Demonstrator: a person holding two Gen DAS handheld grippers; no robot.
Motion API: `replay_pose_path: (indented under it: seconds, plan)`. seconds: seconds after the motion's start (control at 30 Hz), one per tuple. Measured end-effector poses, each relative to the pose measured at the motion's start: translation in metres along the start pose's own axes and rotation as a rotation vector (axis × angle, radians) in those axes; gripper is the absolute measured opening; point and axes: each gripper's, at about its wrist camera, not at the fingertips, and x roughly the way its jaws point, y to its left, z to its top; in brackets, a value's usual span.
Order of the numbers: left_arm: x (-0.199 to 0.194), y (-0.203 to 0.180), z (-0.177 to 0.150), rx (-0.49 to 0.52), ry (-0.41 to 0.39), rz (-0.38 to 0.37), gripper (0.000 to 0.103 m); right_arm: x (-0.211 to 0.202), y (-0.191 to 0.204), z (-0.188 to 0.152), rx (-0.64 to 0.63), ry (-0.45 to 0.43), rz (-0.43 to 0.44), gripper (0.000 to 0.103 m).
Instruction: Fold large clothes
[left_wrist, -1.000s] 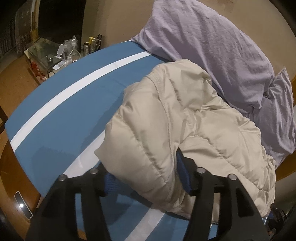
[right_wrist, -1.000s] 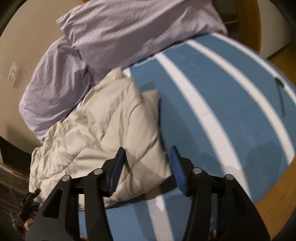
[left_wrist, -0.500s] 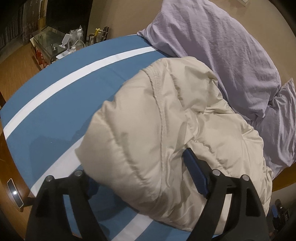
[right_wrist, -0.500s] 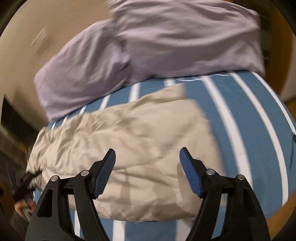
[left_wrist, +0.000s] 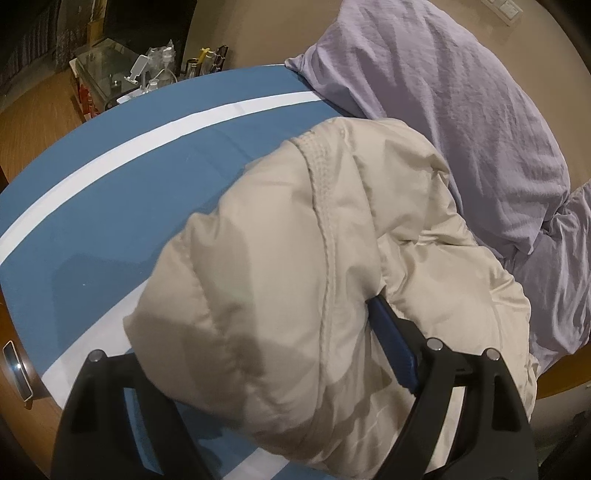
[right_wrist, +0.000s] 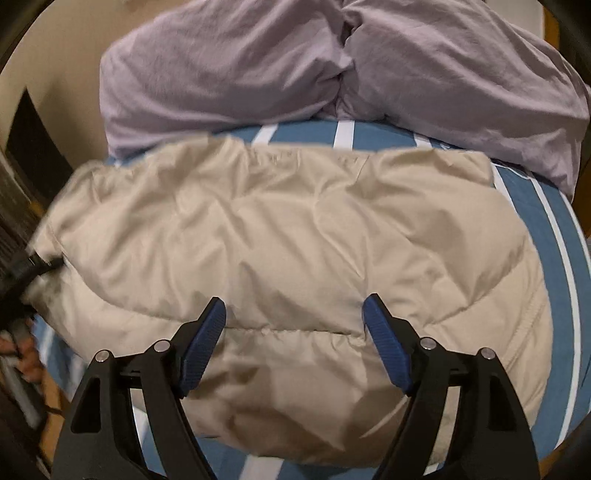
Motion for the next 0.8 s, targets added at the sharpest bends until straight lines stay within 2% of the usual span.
replay_pose_path:
  seconds: [0.07,0.2,0.3,0.43,0.53,0.7,0.8]
  plan:
    - [0.001,-0.001,0.000,-0.005,-0.005,-0.005,0.082,0.014,0.005,-0.006,-0.041,0.017,-0.030,0.081]
    - [-0.002,-0.002,0.001,-0.013,-0.015,-0.013,0.074,0.023,0.010,-0.014,-0.087,-0.018,-0.070,0.083]
    - [-0.005,-0.002,0.002,-0.022,-0.024,-0.025,0.063,0.026,0.009,-0.015,-0.088,-0.022,-0.068,0.083]
    - [-0.011,-0.003,0.004,-0.021,-0.041,-0.057,0.044,0.026,0.009,-0.018,-0.096,-0.036,-0.062,0.084]
    - [-0.019,-0.009,0.006,-0.011,-0.051,-0.090,0.035,0.026,0.009,-0.018,-0.095,-0.039,-0.059,0.084]
    - [-0.040,-0.025,0.012,0.001,-0.080,-0.172,0.031,0.026,0.009,-0.019,-0.100,-0.045,-0.060,0.084]
    - [-0.057,-0.044,0.013,0.041,-0.104,-0.227,0.030,0.026,0.009,-0.020,-0.101,-0.047,-0.063,0.084]
